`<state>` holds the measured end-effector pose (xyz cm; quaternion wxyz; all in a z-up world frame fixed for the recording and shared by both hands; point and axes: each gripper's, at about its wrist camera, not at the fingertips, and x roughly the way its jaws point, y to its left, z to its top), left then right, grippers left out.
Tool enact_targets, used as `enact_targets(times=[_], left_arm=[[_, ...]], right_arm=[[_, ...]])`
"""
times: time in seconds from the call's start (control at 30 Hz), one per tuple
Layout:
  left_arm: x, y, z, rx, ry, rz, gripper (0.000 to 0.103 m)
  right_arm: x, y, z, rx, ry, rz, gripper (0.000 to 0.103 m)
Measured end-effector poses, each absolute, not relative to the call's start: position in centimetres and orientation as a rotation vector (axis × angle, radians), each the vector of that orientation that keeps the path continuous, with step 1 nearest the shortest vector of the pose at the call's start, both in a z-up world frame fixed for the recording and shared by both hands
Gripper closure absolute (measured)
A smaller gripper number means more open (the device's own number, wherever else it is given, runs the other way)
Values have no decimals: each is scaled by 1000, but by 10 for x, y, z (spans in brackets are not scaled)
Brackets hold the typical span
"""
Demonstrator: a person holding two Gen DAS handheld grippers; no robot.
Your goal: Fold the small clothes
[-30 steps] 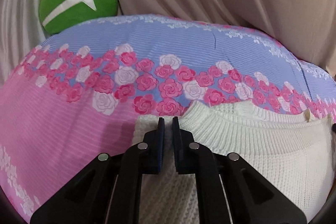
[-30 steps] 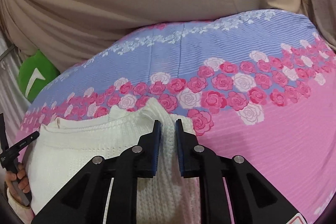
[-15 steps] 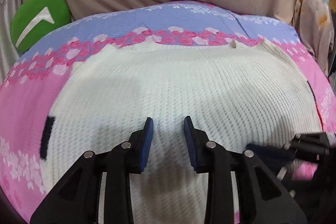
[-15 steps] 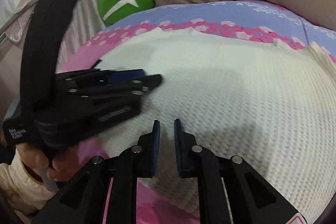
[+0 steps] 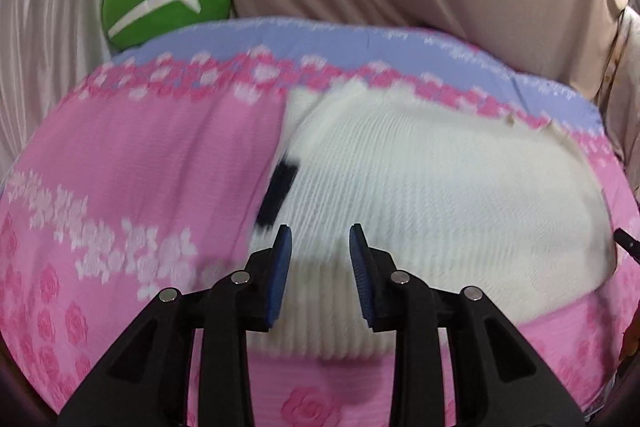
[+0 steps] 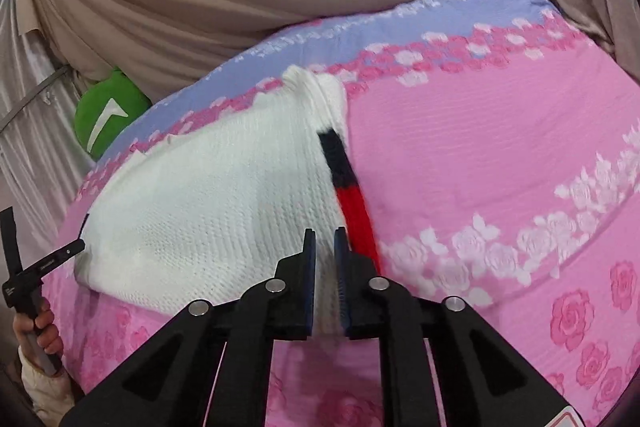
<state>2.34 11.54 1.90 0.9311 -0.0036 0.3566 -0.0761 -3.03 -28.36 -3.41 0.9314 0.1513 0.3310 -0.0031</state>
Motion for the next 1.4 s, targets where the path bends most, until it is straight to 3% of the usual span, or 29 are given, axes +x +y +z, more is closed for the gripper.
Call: enact_targets(times=[0.13, 0.3, 0.37, 0.57, 0.7, 0.77, 0.83, 0.87, 0.93, 1.2, 1.4], left_arm=[[70, 83, 41, 26, 699, -169, 70], [132, 55, 13, 83, 787, -114, 70], [144, 52, -1, 88, 793, -90, 67], [140, 44, -7, 169, 723, -62, 66], [140, 44, -8, 179, 712, -51, 65], [141, 45, -9, 177, 712, -53, 65], [141, 44, -9, 179, 711, -53, 65], [140, 45, -9, 181, 710, -53, 65], [140, 44, -9, 185, 707, -49, 65], [137, 40, -10, 206, 695, -32, 65], [132, 40, -9, 214, 669, -2, 59]], right_arm=[[26, -272, -6, 289, 646, 73, 82], [104, -258, -30, 203, 771, 26, 82], [126, -269, -51, 181, 801, -59, 93], [119, -285, -48, 266, 737, -39, 96], [107, -280, -26, 251, 620, -27, 91], [118, -283, -29, 228, 666, -73, 88], [133, -294, -47, 268, 757, -85, 98], [130, -297, -44, 283, 744, -84, 98], [118, -297, -33, 290, 681, -70, 90], [121, -301, -41, 307, 692, -98, 94], [86, -280, -22, 301, 595, -78, 83]])
